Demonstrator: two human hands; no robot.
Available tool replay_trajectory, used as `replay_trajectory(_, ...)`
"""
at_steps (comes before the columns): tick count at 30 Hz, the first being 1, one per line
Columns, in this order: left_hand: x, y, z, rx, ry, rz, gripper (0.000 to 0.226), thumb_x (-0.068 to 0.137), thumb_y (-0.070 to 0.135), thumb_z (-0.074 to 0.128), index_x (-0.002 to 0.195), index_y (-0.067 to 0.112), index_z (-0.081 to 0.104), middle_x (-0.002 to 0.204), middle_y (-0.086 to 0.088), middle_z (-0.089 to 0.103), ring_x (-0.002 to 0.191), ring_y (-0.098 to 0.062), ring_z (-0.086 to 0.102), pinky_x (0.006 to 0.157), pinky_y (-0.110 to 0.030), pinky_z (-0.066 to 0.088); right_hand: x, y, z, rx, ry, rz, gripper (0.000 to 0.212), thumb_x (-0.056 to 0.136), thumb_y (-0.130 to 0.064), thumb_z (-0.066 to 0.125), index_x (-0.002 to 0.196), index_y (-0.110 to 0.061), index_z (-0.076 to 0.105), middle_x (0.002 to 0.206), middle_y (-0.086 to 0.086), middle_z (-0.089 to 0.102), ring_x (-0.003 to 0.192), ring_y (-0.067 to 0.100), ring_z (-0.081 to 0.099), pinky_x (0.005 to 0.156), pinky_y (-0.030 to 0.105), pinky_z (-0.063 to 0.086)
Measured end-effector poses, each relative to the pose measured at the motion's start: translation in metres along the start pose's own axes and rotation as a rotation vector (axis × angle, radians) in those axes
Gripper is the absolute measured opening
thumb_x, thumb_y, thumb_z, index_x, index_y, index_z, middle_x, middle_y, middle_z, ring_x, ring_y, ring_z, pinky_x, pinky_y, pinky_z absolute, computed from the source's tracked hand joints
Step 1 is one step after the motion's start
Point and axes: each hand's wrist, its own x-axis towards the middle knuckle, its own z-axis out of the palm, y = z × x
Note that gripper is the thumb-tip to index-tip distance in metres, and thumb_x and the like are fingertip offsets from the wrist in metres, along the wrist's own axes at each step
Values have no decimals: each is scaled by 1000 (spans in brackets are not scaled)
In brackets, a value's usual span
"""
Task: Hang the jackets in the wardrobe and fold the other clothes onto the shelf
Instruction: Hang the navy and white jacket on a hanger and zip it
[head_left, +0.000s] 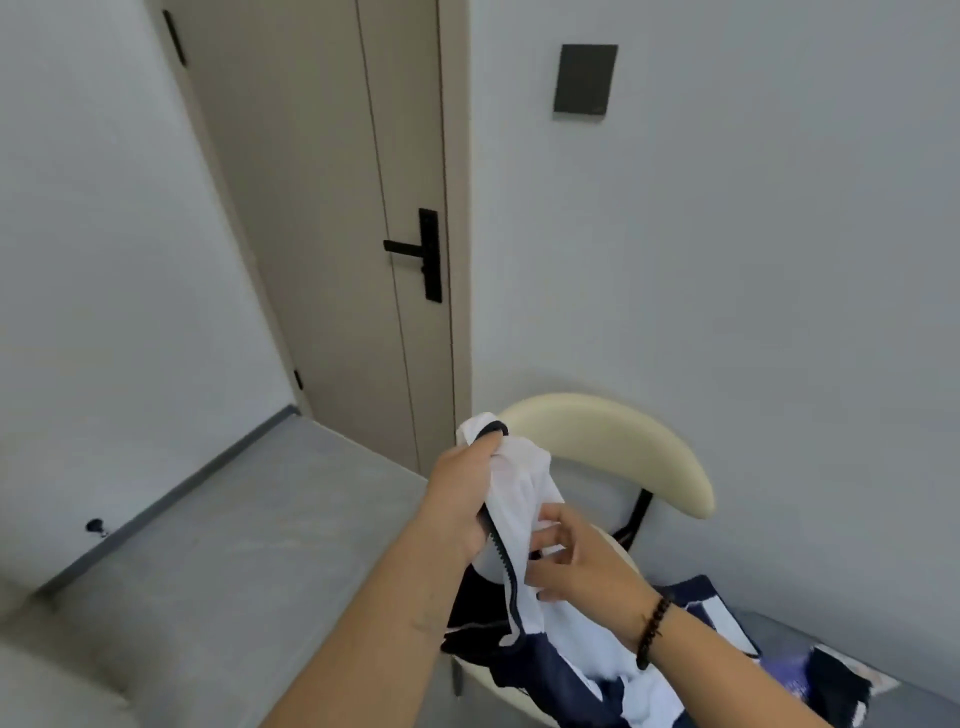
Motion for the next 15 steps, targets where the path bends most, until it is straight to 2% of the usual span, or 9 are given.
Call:
replay_trajectory(3, -25, 35, -51, 25, 10, 66, 16, 87, 22, 67, 92, 7, 67, 75, -8, 71, 67, -22, 67, 59, -29, 54, 3, -34, 57, -44, -133, -100, 75, 65, -11, 67, 132, -21, 37, 108, 4, 54, 73, 8, 61, 75, 28, 54)
replay_trajectory(5, -43, 56, -86, 53, 26, 99, 19, 87, 20, 66, 96, 4, 66, 83, -12, 69, 78, -29, 67, 69, -37, 57, 4, -52, 94, -45, -206, -158, 74, 62, -13, 68, 128, -25, 38, 110, 7, 52, 71, 8, 60, 71, 26, 53)
replay_trajectory(6, -52, 65, -105, 63, 42, 120, 20, 88, 19, 65, 100, 3, 65, 87, -13, 69, 82, -30, 67, 70, -37, 57, 3, -59, 114, -52, -225, -178, 73, 62, -15, 70, 127, -27, 37, 111, 8, 51, 74, 11, 60, 70, 27, 54)
replay_trajectory(8, -71, 84, -142, 76, 66, 181, 19, 90, 17, 63, 101, 2, 66, 85, -11, 70, 76, -25, 68, 57, -27, 54, 2, -64, 157, -50, -220, -197, 71, 67, -16, 74, 124, -31, 34, 112, 11, 51, 81, 17, 59, 70, 30, 55)
replay_trajectory(9, -80, 94, -161, 88, 76, 210, 20, 90, 18, 62, 100, 1, 66, 83, -10, 70, 73, -23, 68, 54, -25, 51, 0, -64, 181, -52, -187, -214, 65, 71, -16, 75, 120, -33, 35, 109, 12, 53, 81, 17, 57, 69, 30, 55)
replay_trajectory(12, -103, 117, -218, 153, 98, 303, 27, 89, 22, 63, 102, -2, 67, 87, -11, 70, 76, -25, 67, 66, -28, 49, 1, -71, 245, -138, -6, -309, 34, 82, -14, 69, 95, -30, 42, 74, 2, 48, 63, 12, 52, 61, 31, 56)
replay_trajectory(14, -116, 125, -255, 180, 97, 363, 21, 89, 22, 61, 96, 3, 66, 86, -11, 67, 74, -23, 65, 65, -28, 47, 8, -82, 279, -94, 53, -352, 15, 87, -3, 59, 82, -9, 46, 63, 6, 41, 52, 17, 49, 52, 38, 53)
replay_trajectory(15, -123, 127, -274, 171, 97, 383, 18, 90, 21, 59, 94, 4, 65, 85, -10, 67, 72, -21, 66, 61, -26, 48, 11, -91, 294, -53, 61, -367, 11, 88, 2, 55, 82, 2, 47, 63, 12, 42, 49, 21, 49, 49, 39, 52)
